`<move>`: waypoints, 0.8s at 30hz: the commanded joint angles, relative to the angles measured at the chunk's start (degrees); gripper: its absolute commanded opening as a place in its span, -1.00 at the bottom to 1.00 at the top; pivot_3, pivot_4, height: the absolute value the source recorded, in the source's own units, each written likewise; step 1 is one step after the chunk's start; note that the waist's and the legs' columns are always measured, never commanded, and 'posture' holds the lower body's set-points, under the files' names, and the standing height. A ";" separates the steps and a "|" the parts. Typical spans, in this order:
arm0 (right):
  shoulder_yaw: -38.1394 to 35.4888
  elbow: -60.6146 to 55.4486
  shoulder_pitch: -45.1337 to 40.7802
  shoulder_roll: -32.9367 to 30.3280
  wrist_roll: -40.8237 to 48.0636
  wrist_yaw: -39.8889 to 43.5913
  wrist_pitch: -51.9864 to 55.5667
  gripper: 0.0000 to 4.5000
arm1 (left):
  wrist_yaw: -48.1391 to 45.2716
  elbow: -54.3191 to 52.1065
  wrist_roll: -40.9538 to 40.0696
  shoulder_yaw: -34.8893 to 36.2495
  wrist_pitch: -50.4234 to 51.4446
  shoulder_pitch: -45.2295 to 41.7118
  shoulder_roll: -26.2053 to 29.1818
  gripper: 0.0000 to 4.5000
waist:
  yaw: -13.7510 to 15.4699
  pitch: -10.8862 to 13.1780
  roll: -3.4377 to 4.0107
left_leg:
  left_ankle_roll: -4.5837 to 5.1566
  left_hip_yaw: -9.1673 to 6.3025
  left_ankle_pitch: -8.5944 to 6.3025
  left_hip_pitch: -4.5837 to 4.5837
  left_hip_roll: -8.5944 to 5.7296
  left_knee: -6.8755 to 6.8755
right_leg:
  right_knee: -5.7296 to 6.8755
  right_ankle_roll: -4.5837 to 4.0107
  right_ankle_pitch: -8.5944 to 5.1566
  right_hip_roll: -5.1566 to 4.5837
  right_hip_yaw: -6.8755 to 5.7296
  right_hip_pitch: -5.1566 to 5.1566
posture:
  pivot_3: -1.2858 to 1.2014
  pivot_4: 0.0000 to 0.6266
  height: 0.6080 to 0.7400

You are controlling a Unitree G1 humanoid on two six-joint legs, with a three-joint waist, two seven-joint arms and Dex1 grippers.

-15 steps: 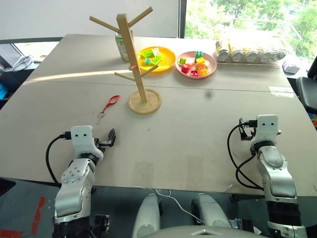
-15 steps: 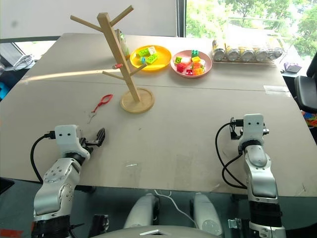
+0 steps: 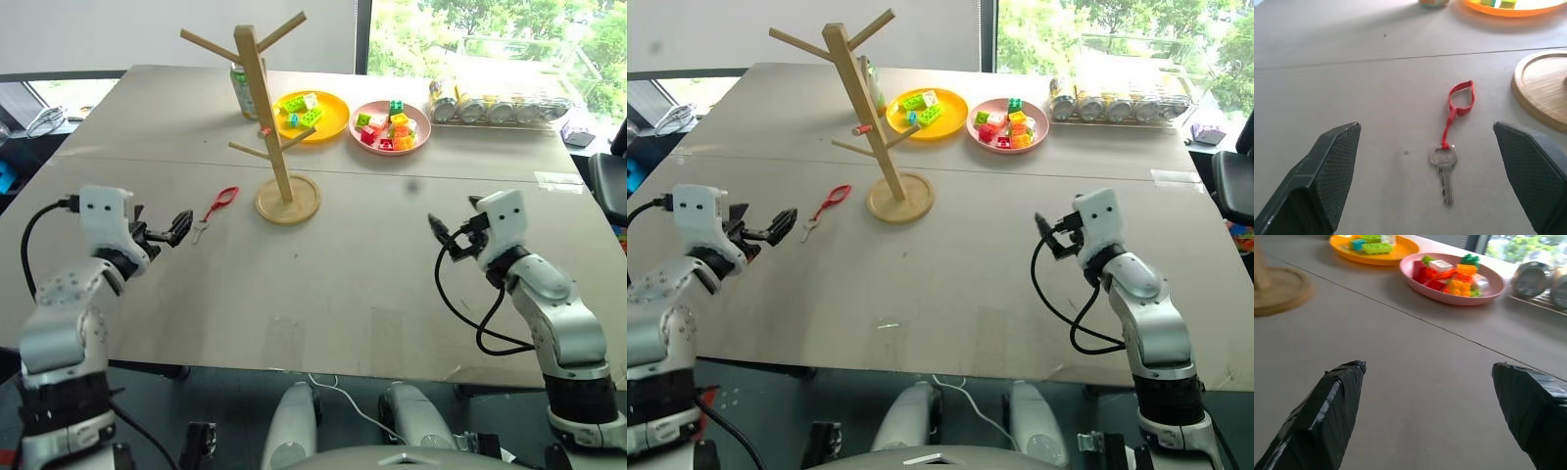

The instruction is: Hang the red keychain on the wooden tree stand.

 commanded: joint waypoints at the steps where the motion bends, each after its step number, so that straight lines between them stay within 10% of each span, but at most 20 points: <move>1: 1.46 -4.23 -4.50 -4.10 10.56 11.56 6.48 0.97 | -12.52 12.85 1.80 -7.36 -1.82 -7.31 5.21 1.00 | 0.02 0.08 0.01 | 0.00 -0.01 0.00 -0.01 0.00 0.00 | 0.00 0.00 0.00 0.00 -0.01 0.00 | 0.03 -0.52 1.00; 9: 4.33 -6.87 -9.62 -8.17 19.75 18.96 13.25 0.97 | -23.01 49.61 12.96 -18.72 -18.78 -29.40 4.22 1.00 | 0.28 0.16 -0.12 | 0.01 -0.15 0.00 -0.11 0.00 0.03 | 0.00 -0.01 0.00 0.02 -0.17 -0.01 | 0.03 -0.52 1.00; 19: 2.77 -10.36 -11.31 -9.20 24.55 16.66 18.15 0.97 | -23.69 67.79 18.89 -20.51 -29.25 -38.76 0.97 1.00 | 0.38 0.18 -0.16 | 0.01 -0.17 0.01 -0.11 0.00 0.12 | 0.15 0.00 0.00 0.02 -0.19 -0.02 | 0.03 -0.52 1.00; 24: 2.67 -10.35 -11.90 -9.67 25.75 15.68 18.91 1.00 | -22.60 70.72 19.88 -19.83 -31.79 -40.34 0.30 0.20 | 0.39 0.18 -0.16 | 0.01 -0.17 0.01 -0.11 0.00 0.16 | 0.20 0.00 0.00 0.02 -0.18 -0.01 | 0.03 -0.52 1.00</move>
